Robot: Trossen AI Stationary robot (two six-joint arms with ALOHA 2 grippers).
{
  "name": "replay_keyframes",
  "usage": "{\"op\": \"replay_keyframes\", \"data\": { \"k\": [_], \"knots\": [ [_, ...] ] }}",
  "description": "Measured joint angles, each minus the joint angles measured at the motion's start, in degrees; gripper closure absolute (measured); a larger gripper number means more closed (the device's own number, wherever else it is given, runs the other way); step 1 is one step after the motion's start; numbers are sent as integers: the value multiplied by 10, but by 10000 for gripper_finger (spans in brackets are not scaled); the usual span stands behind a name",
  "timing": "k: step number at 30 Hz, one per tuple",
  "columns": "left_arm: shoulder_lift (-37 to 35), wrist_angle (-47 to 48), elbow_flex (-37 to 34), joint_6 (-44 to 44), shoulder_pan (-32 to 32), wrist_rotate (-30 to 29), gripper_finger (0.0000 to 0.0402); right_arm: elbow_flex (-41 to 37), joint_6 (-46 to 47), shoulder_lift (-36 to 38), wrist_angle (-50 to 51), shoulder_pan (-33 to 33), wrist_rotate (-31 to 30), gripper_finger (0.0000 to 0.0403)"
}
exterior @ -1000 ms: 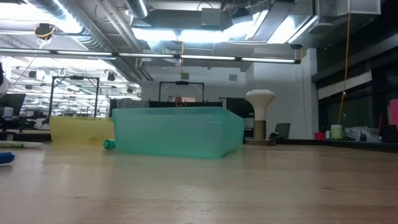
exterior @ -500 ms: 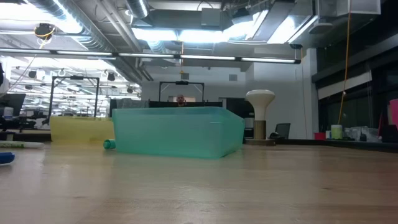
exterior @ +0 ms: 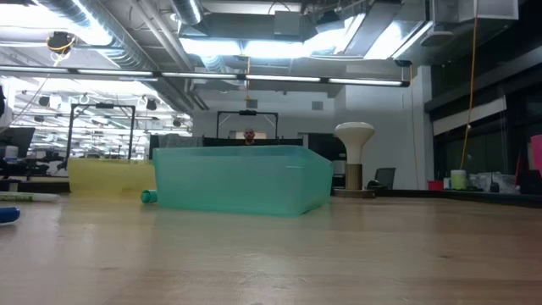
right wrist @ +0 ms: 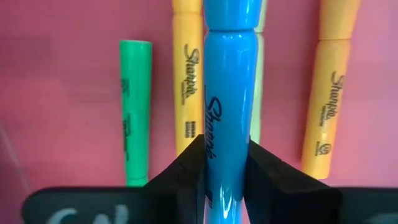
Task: Pick & Place Markers
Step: Put the blue highlighter pen into the pink bin, then put the right blue marker pen into the yellow bin
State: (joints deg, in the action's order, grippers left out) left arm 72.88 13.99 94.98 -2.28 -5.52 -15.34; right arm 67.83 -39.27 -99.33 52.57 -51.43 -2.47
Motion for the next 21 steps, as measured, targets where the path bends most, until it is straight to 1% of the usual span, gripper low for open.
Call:
{"op": "replay_keyframes", "data": {
  "k": [7, 15, 21],
  "knots": [
    [0, 0, 0, 0, 0, 0, 140, 0, 27, 0, -12, 16, -5, 326],
    [0, 0, 0, 0, 0, 0, 141, 0, 30, 0, -22, 22, -5, 285],
    [0, 0, 0, 0, 0, 0, 141, 0, 31, 0, -22, 22, -5, 276]
  ]
}}
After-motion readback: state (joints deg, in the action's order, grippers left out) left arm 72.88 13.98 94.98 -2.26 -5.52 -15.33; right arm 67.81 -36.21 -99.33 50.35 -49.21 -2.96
